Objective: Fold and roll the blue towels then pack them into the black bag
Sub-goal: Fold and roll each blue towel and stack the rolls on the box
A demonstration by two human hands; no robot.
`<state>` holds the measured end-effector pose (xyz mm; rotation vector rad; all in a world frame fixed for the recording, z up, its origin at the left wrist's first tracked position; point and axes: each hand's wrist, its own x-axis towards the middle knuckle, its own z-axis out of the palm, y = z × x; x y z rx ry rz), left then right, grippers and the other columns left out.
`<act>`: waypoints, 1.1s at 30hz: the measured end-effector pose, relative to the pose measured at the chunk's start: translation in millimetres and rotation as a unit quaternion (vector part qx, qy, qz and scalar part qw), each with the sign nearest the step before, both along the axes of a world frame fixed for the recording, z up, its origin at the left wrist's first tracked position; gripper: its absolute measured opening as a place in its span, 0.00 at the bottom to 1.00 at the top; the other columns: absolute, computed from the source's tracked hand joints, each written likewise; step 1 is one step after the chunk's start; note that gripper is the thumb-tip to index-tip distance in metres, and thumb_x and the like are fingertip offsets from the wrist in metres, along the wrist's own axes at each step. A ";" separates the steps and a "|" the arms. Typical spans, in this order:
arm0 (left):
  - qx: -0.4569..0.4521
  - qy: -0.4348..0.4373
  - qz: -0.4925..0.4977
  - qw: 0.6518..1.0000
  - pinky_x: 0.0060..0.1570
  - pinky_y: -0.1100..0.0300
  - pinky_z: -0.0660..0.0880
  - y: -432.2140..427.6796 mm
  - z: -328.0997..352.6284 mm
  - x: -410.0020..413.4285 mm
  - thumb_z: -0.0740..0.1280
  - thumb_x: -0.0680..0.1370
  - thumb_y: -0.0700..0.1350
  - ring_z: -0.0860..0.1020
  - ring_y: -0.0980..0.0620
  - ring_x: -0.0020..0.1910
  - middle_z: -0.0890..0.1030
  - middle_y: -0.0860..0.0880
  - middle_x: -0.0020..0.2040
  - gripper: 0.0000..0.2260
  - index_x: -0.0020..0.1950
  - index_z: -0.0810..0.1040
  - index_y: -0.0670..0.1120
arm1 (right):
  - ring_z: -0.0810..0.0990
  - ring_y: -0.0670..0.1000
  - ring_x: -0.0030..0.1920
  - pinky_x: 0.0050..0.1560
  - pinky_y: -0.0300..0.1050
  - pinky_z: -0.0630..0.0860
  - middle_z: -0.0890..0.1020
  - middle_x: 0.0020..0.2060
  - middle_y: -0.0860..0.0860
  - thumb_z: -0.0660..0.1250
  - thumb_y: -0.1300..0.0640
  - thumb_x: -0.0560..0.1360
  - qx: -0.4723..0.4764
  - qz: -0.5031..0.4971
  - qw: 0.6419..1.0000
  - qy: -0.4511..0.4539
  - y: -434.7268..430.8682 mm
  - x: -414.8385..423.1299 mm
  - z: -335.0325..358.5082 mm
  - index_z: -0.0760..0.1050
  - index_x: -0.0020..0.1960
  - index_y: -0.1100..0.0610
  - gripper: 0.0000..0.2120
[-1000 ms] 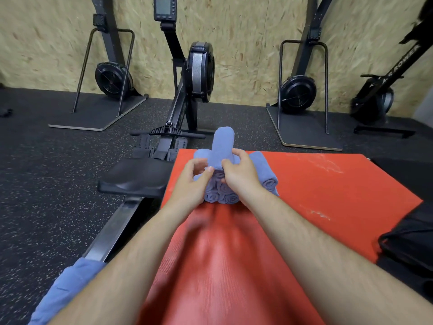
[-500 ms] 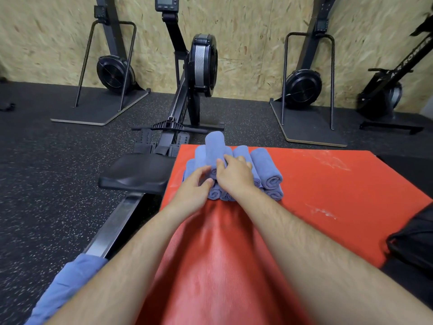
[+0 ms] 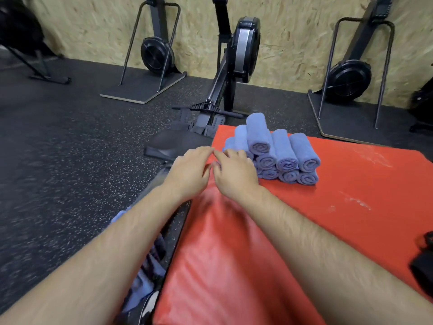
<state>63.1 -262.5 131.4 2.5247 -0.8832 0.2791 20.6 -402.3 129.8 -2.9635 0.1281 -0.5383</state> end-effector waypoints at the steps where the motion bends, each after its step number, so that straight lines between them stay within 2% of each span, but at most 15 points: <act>1: 0.034 -0.011 0.010 0.999 0.60 0.43 0.73 15.7 -2.8 -1.9 0.62 0.79 0.46 0.73 0.42 0.66 0.74 0.48 0.70 0.20 0.72 0.70 0.47 | 0.73 0.62 0.60 0.55 0.54 0.71 0.78 0.60 0.55 0.56 0.49 0.82 -0.004 0.014 1.000 0.006 13.4 0.2 -5.7 0.71 0.71 0.51 0.19; 6: 0.138 0.007 0.048 0.989 0.59 0.45 0.73 96.7 -30.4 -6.1 0.62 0.80 0.49 0.74 0.41 0.65 0.73 0.47 0.70 0.20 0.71 0.70 0.46 | 0.73 0.61 0.59 0.55 0.54 0.71 0.78 0.58 0.55 0.58 0.49 0.80 -0.010 0.085 0.995 0.057 92.1 6.2 -41.6 0.70 0.71 0.51 0.20; 10: 0.160 0.097 0.098 0.977 0.60 0.44 0.72 157.1 -64.3 -9.0 0.60 0.81 0.49 0.75 0.39 0.64 0.72 0.44 0.69 0.20 0.72 0.66 0.46 | 0.72 0.60 0.62 0.56 0.52 0.71 0.76 0.62 0.54 0.59 0.51 0.79 -0.023 0.132 0.984 0.120 152.8 15.2 -72.0 0.66 0.73 0.51 0.22; 14: 0.200 0.176 0.122 0.956 0.64 0.45 0.70 201.2 -95.6 -13.0 0.59 0.82 0.50 0.73 0.39 0.68 0.70 0.43 0.72 0.23 0.76 0.62 0.45 | 0.70 0.58 0.65 0.59 0.52 0.71 0.74 0.65 0.53 0.60 0.51 0.80 -0.022 0.166 0.963 0.212 197.5 25.5 -102.5 0.64 0.74 0.49 0.23; 19: 0.320 0.250 0.123 0.906 0.61 0.49 0.72 241.2 -126.5 -12.1 0.64 0.80 0.51 0.73 0.43 0.67 0.71 0.46 0.70 0.19 0.69 0.69 0.47 | 0.68 0.58 0.69 0.64 0.53 0.70 0.72 0.68 0.53 0.60 0.48 0.81 -0.036 0.185 0.928 0.322 237.5 30.1 -146.8 0.67 0.74 0.50 0.22; 23: 0.410 0.311 0.086 0.853 0.50 0.57 0.72 255.5 -132.8 -4.5 0.68 0.78 0.50 0.77 0.44 0.61 0.74 0.45 0.65 0.18 0.65 0.71 0.47 | 0.69 0.59 0.68 0.61 0.52 0.72 0.71 0.65 0.54 0.63 0.52 0.80 -0.015 0.158 0.928 0.338 255.7 36.1 -173.7 0.69 0.68 0.54 0.18; 26: 0.391 0.311 0.097 0.861 0.48 0.54 0.75 257.8 -134.4 8.7 0.66 0.79 0.50 0.79 0.44 0.55 0.76 0.44 0.63 0.13 0.60 0.71 0.46 | 0.70 0.59 0.66 0.61 0.52 0.73 0.71 0.66 0.55 0.64 0.54 0.79 0.019 0.121 0.938 0.325 258.2 44.5 -185.9 0.67 0.68 0.56 0.19; 28: 0.363 0.309 0.107 0.872 0.44 0.54 0.70 258.0 -134.4 15.0 0.64 0.80 0.48 0.76 0.44 0.51 0.75 0.44 0.62 0.12 0.61 0.70 0.46 | 0.72 0.58 0.65 0.59 0.50 0.75 0.76 0.61 0.55 0.63 0.57 0.78 0.025 0.110 0.944 0.309 256.7 50.5 -187.9 0.71 0.64 0.57 0.15; 31: 0.329 0.311 0.114 0.884 0.45 0.54 0.70 260.5 -137.5 21.4 0.64 0.80 0.48 0.74 0.46 0.48 0.74 0.44 0.63 0.14 0.64 0.70 0.45 | 0.75 0.58 0.61 0.52 0.46 0.73 0.80 0.55 0.55 0.61 0.57 0.78 0.047 0.125 0.949 0.285 254.4 54.4 -181.7 0.73 0.51 0.53 0.04; 33: 0.287 0.311 0.127 0.897 0.53 0.51 0.74 263.9 -139.9 24.5 0.65 0.80 0.48 0.76 0.44 0.56 0.73 0.44 0.66 0.17 0.67 0.69 0.44 | 0.77 0.58 0.55 0.45 0.44 0.68 0.81 0.51 0.55 0.60 0.57 0.78 0.099 0.132 0.948 0.272 248.2 56.9 -172.8 0.66 0.40 0.50 0.09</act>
